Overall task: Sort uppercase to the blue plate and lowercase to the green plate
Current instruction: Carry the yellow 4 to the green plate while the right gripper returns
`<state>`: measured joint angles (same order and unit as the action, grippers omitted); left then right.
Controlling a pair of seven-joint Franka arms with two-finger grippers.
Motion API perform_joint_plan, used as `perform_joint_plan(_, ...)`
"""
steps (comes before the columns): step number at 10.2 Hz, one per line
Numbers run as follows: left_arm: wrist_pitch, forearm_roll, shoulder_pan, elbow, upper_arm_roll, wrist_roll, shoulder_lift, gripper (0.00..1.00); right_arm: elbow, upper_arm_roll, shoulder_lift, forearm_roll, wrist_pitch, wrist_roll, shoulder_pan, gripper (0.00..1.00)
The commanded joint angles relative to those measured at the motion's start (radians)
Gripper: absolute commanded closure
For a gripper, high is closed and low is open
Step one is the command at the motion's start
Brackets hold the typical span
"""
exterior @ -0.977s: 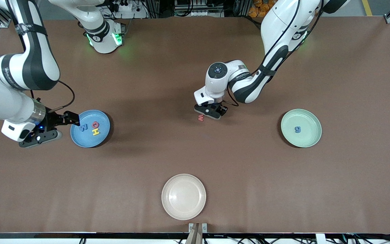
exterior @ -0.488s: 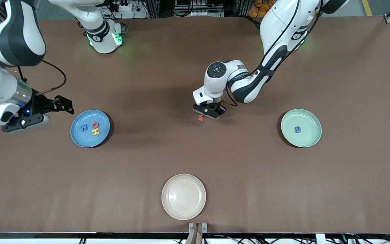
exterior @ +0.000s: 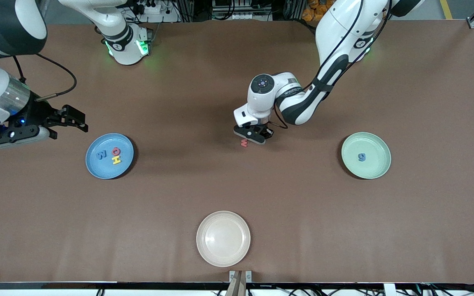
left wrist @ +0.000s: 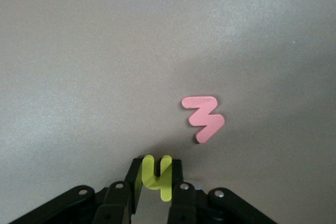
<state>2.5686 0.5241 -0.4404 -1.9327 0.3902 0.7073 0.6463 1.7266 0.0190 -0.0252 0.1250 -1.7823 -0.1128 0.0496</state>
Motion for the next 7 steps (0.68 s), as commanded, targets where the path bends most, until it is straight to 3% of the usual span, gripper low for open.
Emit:
perform_joint_plan(1, -0.022, 0.045, 0.053, -0.005, -0.013, -0.038, -0.028, 0.95, -0.018, 0.006, 0.045, 0.01, 0.05, 0.024, -0.005, 0.0)
perform_joint_plan(2, -0.071, 0.043, 0.084, -0.014, -0.011, -0.069, -0.051, 1.0, -0.018, 0.001, 0.056, -0.008, 0.066, 0.022, -0.01, 0.0)
perform_joint_plan(4, -0.203, 0.03, 0.158, -0.019, -0.002, -0.121, -0.105, 1.0, -0.019, -0.019, 0.053, -0.073, 0.086, 0.018, -0.01, 0.0)
perform_joint_plan(7, -0.349, -0.073, 0.313, -0.023, 0.029, -0.286, -0.186, 1.0, -0.053, -0.039, 0.054, -0.082, 0.119, 0.016, -0.011, 0.0)
